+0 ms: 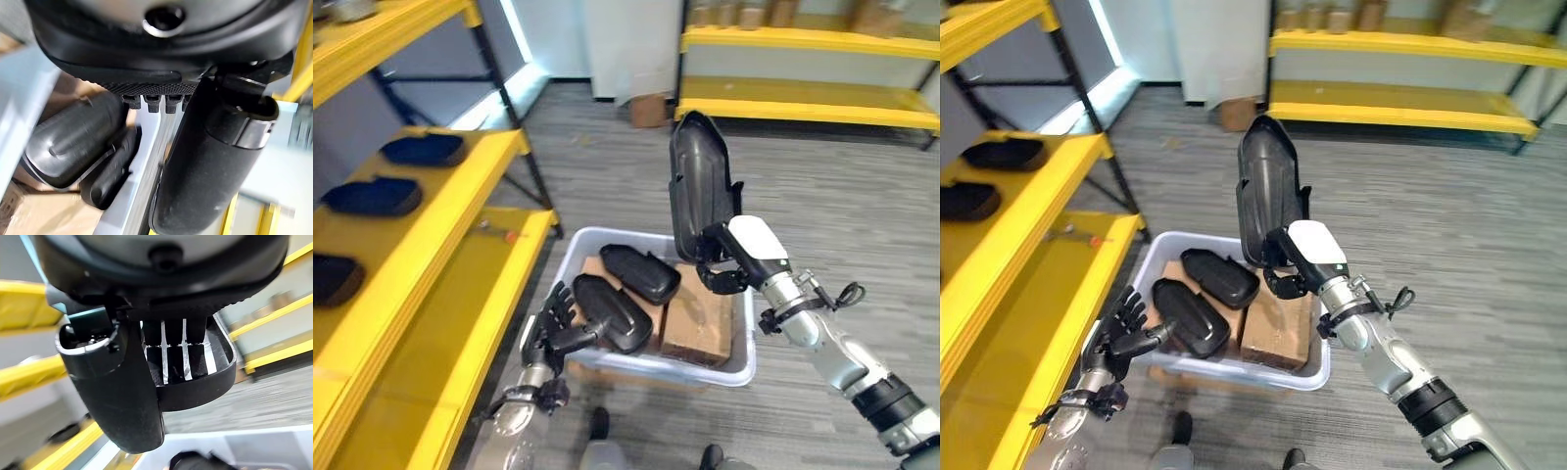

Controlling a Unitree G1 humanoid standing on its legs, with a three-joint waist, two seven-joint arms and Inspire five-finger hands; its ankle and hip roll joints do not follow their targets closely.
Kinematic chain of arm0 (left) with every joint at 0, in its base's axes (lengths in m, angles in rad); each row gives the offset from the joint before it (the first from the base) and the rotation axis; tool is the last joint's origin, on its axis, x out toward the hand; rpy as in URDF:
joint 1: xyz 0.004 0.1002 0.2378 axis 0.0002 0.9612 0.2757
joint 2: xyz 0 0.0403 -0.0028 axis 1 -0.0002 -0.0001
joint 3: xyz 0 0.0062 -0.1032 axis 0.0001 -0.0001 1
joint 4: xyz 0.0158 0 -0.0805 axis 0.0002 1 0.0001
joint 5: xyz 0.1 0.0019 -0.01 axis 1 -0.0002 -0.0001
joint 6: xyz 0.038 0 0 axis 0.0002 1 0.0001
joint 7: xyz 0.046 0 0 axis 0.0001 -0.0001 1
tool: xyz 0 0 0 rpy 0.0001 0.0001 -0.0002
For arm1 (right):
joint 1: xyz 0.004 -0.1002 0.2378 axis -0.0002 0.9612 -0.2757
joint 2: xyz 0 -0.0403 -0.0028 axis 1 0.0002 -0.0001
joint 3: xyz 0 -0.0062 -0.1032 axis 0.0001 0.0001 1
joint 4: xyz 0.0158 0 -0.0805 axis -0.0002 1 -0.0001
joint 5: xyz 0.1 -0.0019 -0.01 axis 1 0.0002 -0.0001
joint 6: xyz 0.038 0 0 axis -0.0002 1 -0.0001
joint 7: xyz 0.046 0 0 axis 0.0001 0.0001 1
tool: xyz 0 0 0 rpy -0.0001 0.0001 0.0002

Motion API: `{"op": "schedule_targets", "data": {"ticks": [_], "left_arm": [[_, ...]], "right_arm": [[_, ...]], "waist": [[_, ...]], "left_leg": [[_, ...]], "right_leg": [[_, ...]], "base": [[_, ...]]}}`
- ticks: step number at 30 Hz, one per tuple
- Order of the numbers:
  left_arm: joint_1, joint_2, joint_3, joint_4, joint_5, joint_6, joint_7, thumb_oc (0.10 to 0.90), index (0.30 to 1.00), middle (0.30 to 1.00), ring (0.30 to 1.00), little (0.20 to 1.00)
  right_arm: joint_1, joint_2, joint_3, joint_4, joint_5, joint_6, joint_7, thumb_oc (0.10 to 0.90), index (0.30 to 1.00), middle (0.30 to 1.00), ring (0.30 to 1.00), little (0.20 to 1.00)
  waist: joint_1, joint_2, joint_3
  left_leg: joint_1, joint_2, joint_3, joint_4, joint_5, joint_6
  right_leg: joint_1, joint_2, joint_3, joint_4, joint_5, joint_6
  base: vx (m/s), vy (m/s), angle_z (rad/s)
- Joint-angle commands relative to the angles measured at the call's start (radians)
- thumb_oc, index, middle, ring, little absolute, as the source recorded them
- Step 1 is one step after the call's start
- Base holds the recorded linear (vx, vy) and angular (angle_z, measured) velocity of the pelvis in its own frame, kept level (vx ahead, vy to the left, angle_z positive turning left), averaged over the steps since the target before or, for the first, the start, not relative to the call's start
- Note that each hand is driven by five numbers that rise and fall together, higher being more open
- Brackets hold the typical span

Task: Move parts from the plastic box to the shelf.

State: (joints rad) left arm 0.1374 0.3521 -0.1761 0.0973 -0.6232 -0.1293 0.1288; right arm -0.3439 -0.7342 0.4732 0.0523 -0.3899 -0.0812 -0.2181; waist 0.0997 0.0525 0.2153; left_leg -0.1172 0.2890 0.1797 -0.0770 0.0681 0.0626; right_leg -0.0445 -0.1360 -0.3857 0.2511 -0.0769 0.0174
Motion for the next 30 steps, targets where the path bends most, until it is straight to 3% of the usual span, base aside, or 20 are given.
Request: {"op": "schedule_targets", "data": {"ticks": [1,3,4,5,7,8,10,11,21,26,27,28,29,30], "left_arm": [[-0.070,0.053,0.002,-0.076,-0.011,-0.084,-0.009,0.900,1.000,1.000,1.000,1.000],[-0.073,0.053,-0.004,-0.076,-0.016,-0.084,-0.014,0.900,1.000,1.000,1.000,1.000],[-0.079,0.054,-0.014,-0.081,-0.021,-0.080,-0.017,0.900,1.000,1.000,1.000,1.000],[-0.087,0.056,-0.020,-0.082,-0.020,-0.079,-0.019,0.900,1.000,1.000,1.000,1.000],[-0.090,0.053,-0.027,-0.079,-0.025,-0.078,-0.030,0.900,1.000,1.000,1.000,1.000],[-0.088,0.060,-0.024,-0.082,-0.019,-0.079,-0.031,0.900,1.000,1.000,1.000,1.000],[-0.086,0.061,-0.025,-0.083,-0.018,-0.079,-0.031,0.900,1.000,1.000,1.000,1.000],[-0.074,0.075,-0.008,-0.092,0.001,-0.079,-0.036,0.900,1.000,1.000,1.000,1.000],[-0.039,0.092,0.045,-0.123,0.023,-0.092,-0.017,0.900,1.000,1.000,1.000,1.000],[-0.014,0.095,0.061,-0.152,0.046,-0.100,-0.015,0.900,1.000,1.000,1.000,1.000],[-0.015,0.102,0.059,-0.157,0.049,-0.099,-0.017,0.900,1.000,1.000,1.000,1.000],[-0.026,0.109,0.051,-0.156,0.056,-0.102,-0.014,0.900,1.000,1.000,1.000,1.000],[-0.036,0.113,0.047,-0.151,0.057,-0.105,-0.008,0.900,1.000,1.000,1.000,1.000],[-0.048,0.115,0.036,-0.139,0.060,-0.105,-0.002,0.900,1.000,1.000,1.000,1.000]], "right_arm": [[-0.111,-0.004,-0.082,-0.155,-0.009,-0.085,-0.088,0.400,0.300,0.300,0.300,0.300],[-0.089,-0.003,-0.097,-0.163,-0.007,-0.084,-0.089,0.400,0.300,0.300,0.300,0.300],[-0.050,-0.001,-0.127,-0.179,0.001,-0.084,-0.093,0.400,0.300,0.300,0.300,0.300],[-0.031,-0.006,-0.145,-0.182,-0.002,-0.082,-0.098,0.400,0.300,0.300,0.300,0.300],[-0.003,-0.008,-0.180,-0.198,-0.002,-0.081,-0.101,0.400,0.300,0.300,0.300,0.300],[0.014,0.000,-0.193,-0.210,0.000,-0.081,-0.098,0.400,0.300,0.300,0.300,0.300],[0.017,0.000,-0.196,-0.212,0.000,-0.080,-0.097,0.400,0.300,0.300,0.300,0.300],[0.037,0.015,-0.207,-0.214,-0.007,-0.080,-0.086,0.400,0.300,0.300,0.300,0.300],[-0.009,0.056,-0.156,-0.216,-0.037,-0.072,-0.049,0.400,0.300,0.300,0.300,0.300],[-0.061,0.081,-0.108,-0.205,-0.067,-0.069,-0.034,0.400,0.300,0.300,0.300,0.300],[-0.071,0.096,-0.096,-0.194,-0.075,-0.065,-0.031,0.400,0.300,0.300,0.300,0.300],[-0.081,0.109,-0.080,-0.180,-0.084,-0.061,-0.029,0.400,0.300,0.300,0.300,0.300],[-0.089,0.115,-0.071,-0.180,-0.085,-0.061,-0.027,0.400,0.300,0.300,0.300,0.300],[-0.077,0.112,-0.071,-0.189,-0.087,-0.065,-0.024,0.400,0.300,0.300,0.300,0.300]], "waist": [[-0.019,-0.068,-0.047],[-0.020,-0.070,-0.047],[-0.023,-0.075,-0.050],[-0.034,-0.073,-0.054],[-0.044,-0.071,-0.071],[-0.034,-0.070,-0.084],[-0.034,-0.074,-0.084],[-0.017,-0.086,-0.102],[0.057,-0.137,-0.126],[0.110,-0.150,-0.124],[0.129,-0.145,-0.129],[0.130,-0.141,-0.120],[0.120,-0.131,-0.108],[0.090,-0.106,-0.099]], "left_leg": [[0.007,0.140,0.042,0.268,0.174,-0.203],[0.004,0.141,0.022,0.313,0.144,-0.200],[0.029,0.118,-0.004,0.340,0.057,-0.206],[0.036,0.114,0.024,0.302,0.051,-0.209],[0.062,0.075,0.062,0.246,-0.001,-0.204],[0.080,0.031,0.052,0.222,-0.017,-0.196],[0.084,0.025,0.053,0.218,-0.016,-0.193],[0.090,-0.020,0.049,0.180,-0.031,-0.181],[0.097,-0.148,-0.002,0.120,-0.071,-0.119],[0.086,-0.223,-0.018,0.115,-0.085,-0.067],[0.091,-0.246,-0.053,0.111,-0.110,-0.053],[0.092,-0.283,-0.063,0.102,-0.094,-0.023],[0.100,-0.294,-0.081,0.087,-0.082,-0.010],[0.112,-0.294,-0.116,0.059,-0.062,0.001]], "right_leg": [[0.004,-0.055,-0.032,-0.001,-0.005,0.036],[0.013,-0.066,-0.054,0.004,-0.010,0.034],[0.042,-0.093,-0.070,0.008,-0.025,0.049],[0.054,-0.107,-0.095,0.003,-0.016,0.058],[0.079,-0.137,-0.130,-0.022,0.019,0.087],[0.100,-0.168,-0.138,-0.049,0.047,0.106],[0.103,-0.173,-0.138,-0.052,0.050,0.110],[0.123,-0.211,-0.156,-0.082,0.098,0.135],[0.164,-0.290,-0.183,-0.139,0.238,0.211],[0.157,-0.351,-0.198,-0.125,0.321,0.220],[0.155,-0.374,-0.185,-0.057,0.344,0.235],[0.128,-0.413,-0.174,0.034,0.413,0.222],[0.091,-0.410,-0.129,0.097,0.427,0.217],[0.007,-0.318,-0.003,0.152,0.370,0.189]], "base": [[-0.09,-0.038,1.70],[-0.01,0.022,0.75],[0.04,0.110,0.87],[0.05,0.165,0.87],[0.07,0.263,1.14],[0.10,0.279,1.30],[0.07,0.199,0.53],[0.07,0.193,0.20],[0.05,0.158,0.22],[0.04,0.187,0.19],[0.11,0.288,0.33],[0.12,0.361,1.02],[0.05,0.352,1.01],[0.08,0.199,0.95]]}}
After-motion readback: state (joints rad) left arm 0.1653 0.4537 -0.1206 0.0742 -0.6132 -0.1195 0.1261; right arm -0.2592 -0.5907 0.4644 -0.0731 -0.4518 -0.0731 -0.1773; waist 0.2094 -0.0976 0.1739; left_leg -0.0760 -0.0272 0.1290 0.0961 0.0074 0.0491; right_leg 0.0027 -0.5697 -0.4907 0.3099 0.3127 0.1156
